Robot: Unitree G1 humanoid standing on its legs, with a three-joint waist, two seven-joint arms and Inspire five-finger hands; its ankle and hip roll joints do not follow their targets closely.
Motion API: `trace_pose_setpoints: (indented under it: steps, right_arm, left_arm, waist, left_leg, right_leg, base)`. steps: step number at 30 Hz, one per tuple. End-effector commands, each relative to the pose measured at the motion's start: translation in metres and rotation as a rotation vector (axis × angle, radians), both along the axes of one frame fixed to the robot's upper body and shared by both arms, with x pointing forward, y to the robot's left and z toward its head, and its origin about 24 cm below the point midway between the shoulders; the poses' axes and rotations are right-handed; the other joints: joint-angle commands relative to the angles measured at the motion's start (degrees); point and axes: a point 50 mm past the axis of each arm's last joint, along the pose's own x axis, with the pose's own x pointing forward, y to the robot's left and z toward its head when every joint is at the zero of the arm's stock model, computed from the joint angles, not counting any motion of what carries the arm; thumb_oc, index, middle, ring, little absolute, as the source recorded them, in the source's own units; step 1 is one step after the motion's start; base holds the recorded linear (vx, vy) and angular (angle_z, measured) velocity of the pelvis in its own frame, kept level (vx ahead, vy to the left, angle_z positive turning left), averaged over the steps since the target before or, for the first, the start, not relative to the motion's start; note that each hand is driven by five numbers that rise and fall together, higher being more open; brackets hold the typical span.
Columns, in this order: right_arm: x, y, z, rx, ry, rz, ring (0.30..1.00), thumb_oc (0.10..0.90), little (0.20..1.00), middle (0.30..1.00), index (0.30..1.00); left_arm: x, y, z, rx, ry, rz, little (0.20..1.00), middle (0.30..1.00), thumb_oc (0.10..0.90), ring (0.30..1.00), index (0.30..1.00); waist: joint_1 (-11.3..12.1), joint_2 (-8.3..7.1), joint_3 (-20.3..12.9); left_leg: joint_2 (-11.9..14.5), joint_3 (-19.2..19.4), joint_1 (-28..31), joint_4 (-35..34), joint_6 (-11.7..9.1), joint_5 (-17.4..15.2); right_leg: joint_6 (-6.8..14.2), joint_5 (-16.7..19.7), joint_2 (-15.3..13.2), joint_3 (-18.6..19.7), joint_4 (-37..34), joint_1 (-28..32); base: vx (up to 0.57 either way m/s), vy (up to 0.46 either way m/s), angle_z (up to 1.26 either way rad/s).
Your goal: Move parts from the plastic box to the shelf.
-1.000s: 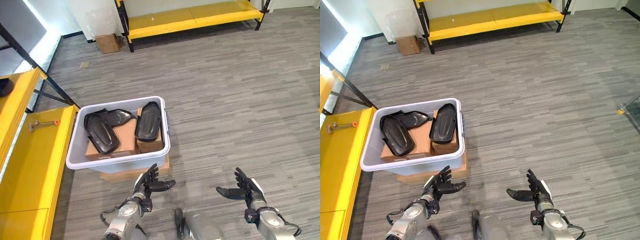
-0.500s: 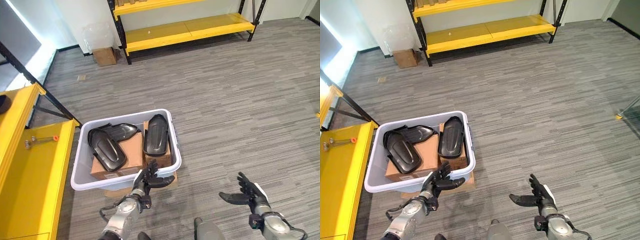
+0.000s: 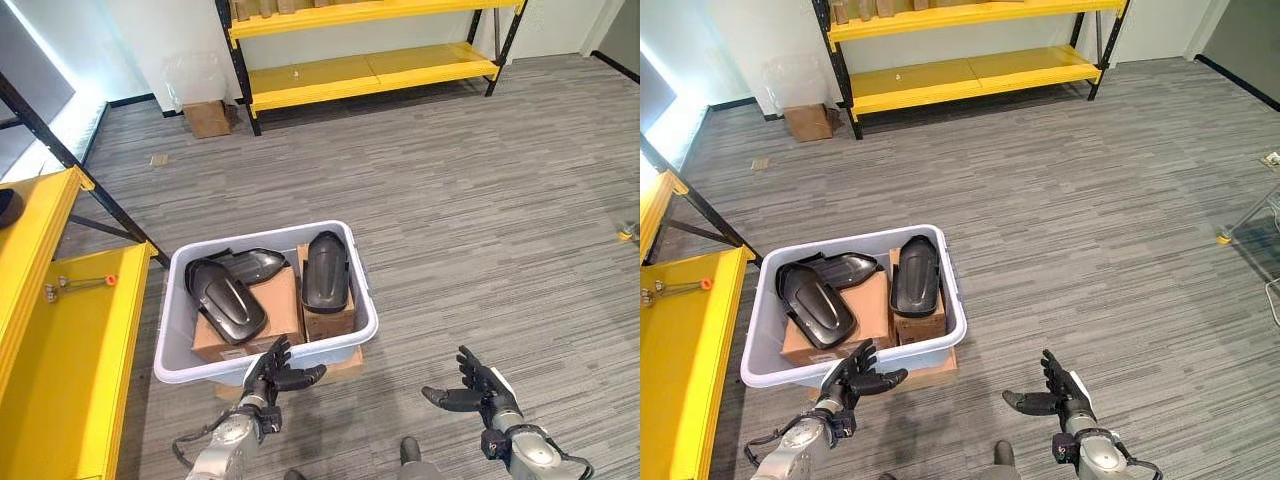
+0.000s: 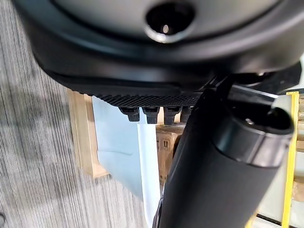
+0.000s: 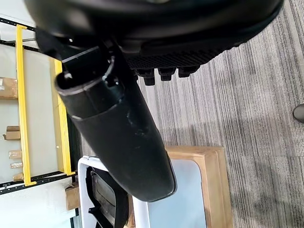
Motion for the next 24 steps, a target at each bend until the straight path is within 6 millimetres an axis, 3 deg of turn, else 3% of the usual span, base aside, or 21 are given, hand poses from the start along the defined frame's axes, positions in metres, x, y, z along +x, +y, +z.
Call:
trace_pose_setpoints:
  steps: [1,9,11,12,14,15,17,19,21,22,24]
  right_arm:
    - [0.028,-0.008,0.043,-0.039,-0.243,0.008,1.0,0.9,1.0,1.0,1.0]
    - [0.03,-0.02,0.064,-0.1,-0.338,-0.025,1.0,0.9,1.0,1.0,1.0]
    - [0.035,-0.027,0.085,-0.189,-0.424,-0.017,1.0,0.9,1.0,1.0,1.0]
    - [0.038,-0.033,0.111,-0.302,-0.526,-0.002,1.0,0.9,1.0,1.0,1.0]
    - [0.039,-0.035,0.12,-0.347,-0.565,0.0,1.0,0.9,1.0,1.0,1.0]
    - [0.042,-0.041,0.147,-0.438,-0.671,-0.003,1.0,0.9,1.0,1.0,1.0]
    - [0.042,-0.042,0.153,-0.453,-0.696,-0.013,1.0,0.9,1.0,1.0,1.0]
    - [0.045,-0.044,0.179,-0.56,-0.79,0.002,1.0,0.9,1.0,1.0,1.0]
    - [0.045,-0.045,0.189,-0.6,-0.827,0.0,1.0,0.9,1.0,1.0,1.0]
    - [0.05,-0.046,0.208,-0.669,-0.898,-0.008,1.0,0.9,1.0,1.0,1.0]
    - [0.056,-0.043,0.223,-0.698,-0.959,-0.007,1.0,0.9,1.0,1.0,1.0]
  left_arm:
    - [0.033,0.011,0.041,0.0,-0.237,0.042,1.0,1.0,0.9,1.0,1.0]
    - [0.029,0.025,0.046,0.017,-0.27,0.11,1.0,1.0,0.9,1.0,1.0]
    - [0.027,0.028,0.048,0.014,-0.279,0.126,1.0,1.0,0.9,1.0,1.0]
    - [0.024,0.029,0.046,0.012,-0.275,0.13,1.0,1.0,0.9,1.0,1.0]
    - [0.023,0.028,0.044,0.009,-0.272,0.126,1.0,1.0,0.9,1.0,1.0]
    - [0.021,0.027,0.042,0.002,-0.263,0.12,1.0,1.0,0.9,1.0,1.0]
    - [0.021,0.025,0.041,-0.003,-0.26,0.116,1.0,1.0,0.9,1.0,1.0]
    - [0.019,0.024,0.039,-0.014,-0.253,0.107,1.0,1.0,0.9,1.0,1.0]
    - [0.019,0.022,0.038,-0.018,-0.252,0.101,1.0,1.0,0.9,1.0,1.0]
    - [0.018,0.019,0.039,-0.024,-0.254,0.079,1.0,1.0,0.9,1.0,1.0]
    - [0.018,0.015,0.037,-0.034,-0.246,0.062,1.0,1.0,0.9,1.0,1.0]
  waist:
    - [0.12,0.33,-1.57]
    - [-0.17,1.28,-1.95]
    - [-0.34,1.61,-1.86]
    - [-0.61,1.82,-1.79]
    - [-0.64,1.92,-1.77]
    - [-0.75,2.02,-1.76]
    - [-0.75,2.06,-1.7]
    - [-0.66,1.98,-1.75]
    - [-0.53,1.99,-1.75]
    - [-0.03,1.73,-1.7]
    - [0.53,1.66,-1.81]
  left_leg:
    - [10.01,-1.55,3.94,2.02,-9.68,9.04]
    - [9.28,-2.31,4.7,-0.98,-9.78,10.17]
    - [8.88,-2.41,4.76,-1.9,-9.62,10.12]
    - [8.54,-2.48,4.86,-2.57,-9.34,9.89]
    - [8.31,-2.59,4.88,-2.79,-9.19,9.8]
    - [7.97,-2.86,4.72,-3.29,-8.94,9.58]
    - [7.84,-2.89,4.7,-3.4,-8.84,9.43]
    - [7.81,-3.21,4.38,-3.33,-8.74,9.18]
    - [7.88,-3.33,4.2,-3.24,-8.72,9.04]
    - [8.22,-3.62,3.64,-2.83,-8.78,8.84]
    - [8.5,-4.0,3.04,-2.57,-8.82,8.66]
  right_leg:
    - [2.95,1.64,-4.93,-0.29,-0.42,0.57]
    - [2.77,0.63,-4.35,-1.02,-0.82,1.2]
    - [2.81,0.52,-4.52,-1.15,-0.75,1.06]
    - [2.97,0.44,-4.69,-1.39,-0.82,1.02]
    - [3.04,0.46,-4.76,-1.44,-0.88,1.1]
    - [3.25,0.59,-5.05,-1.69,-1.24,1.2]
    - [3.33,0.64,-5.13,-1.81,-1.37,1.26]
    - [3.43,0.77,-5.17,-1.99,-1.9,1.38]
    - [3.49,0.82,-5.18,-2.14,-2.11,1.43]
    - [3.54,0.84,-5.12,-2.39,-2.45,1.48]
    - [3.57,0.81,-5.01,-2.93,-2.84,1.59]
  base:
    - [0.06,-0.059,0.05]
    - [0.04,-0.037,0.09]
    - [0.0,0.0,0.0]
    - [0.0,0.0,0.0]
    - [0.0,0.0,0.0]
    - [0.0,0.0,0.0]
    - [0.01,0.016,0.08]
    - [0.01,0.007,0.14]
    - [0.01,0.004,0.03]
    - [0.0,-0.018,0.06]
    - [-0.01,-0.018,0.1]
